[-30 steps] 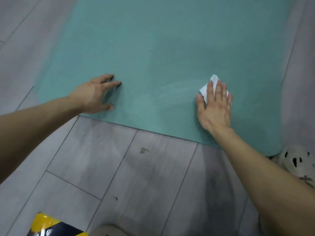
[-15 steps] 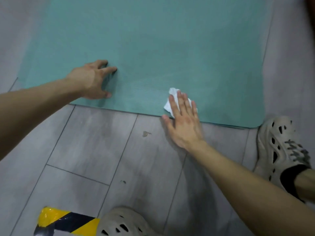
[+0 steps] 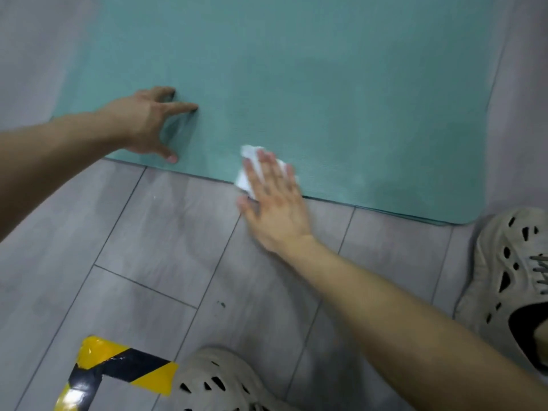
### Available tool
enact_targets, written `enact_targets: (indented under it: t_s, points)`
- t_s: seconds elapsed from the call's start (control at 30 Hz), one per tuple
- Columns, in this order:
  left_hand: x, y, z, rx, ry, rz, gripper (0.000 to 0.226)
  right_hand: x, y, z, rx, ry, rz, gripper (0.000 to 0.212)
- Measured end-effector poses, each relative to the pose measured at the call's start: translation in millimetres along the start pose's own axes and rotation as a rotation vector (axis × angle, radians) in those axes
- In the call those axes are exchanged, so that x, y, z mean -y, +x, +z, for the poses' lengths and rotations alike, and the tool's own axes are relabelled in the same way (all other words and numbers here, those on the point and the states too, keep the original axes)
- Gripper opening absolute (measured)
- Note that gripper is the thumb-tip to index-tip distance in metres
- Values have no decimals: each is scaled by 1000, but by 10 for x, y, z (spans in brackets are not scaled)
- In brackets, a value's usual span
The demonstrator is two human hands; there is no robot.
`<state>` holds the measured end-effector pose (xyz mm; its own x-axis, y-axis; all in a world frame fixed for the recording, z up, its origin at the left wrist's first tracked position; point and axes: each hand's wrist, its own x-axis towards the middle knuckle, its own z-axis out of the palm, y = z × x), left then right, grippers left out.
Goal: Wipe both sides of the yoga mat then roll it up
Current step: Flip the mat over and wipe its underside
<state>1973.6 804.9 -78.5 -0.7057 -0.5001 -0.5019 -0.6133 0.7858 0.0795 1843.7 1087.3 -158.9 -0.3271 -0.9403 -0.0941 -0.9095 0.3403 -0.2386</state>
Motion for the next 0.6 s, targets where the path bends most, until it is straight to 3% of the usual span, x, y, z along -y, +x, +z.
enact_targets:
  t_s: [0.13, 0.23, 0.43, 0.53, 0.6]
  points:
    - [-3, 26, 54, 2, -45, -64, 136, -879, -503, -343, 68, -30, 236, 77]
    - [-24, 25, 70, 3, -62, -72, 134, -490, -324, -250, 47, -21, 328, 85]
    - [8, -2, 108, -23, -91, -66, 122, 868, 820, 134, 106, 37, -89, 75]
    - [2, 15, 102, -11, -90, -92, 122, 581, 1033, 72, 103, 23, -310, 66]
    - [-9, 27, 82, 19, -90, -66, 127, 21, 1164, -118, 108, 14, -302, 66]
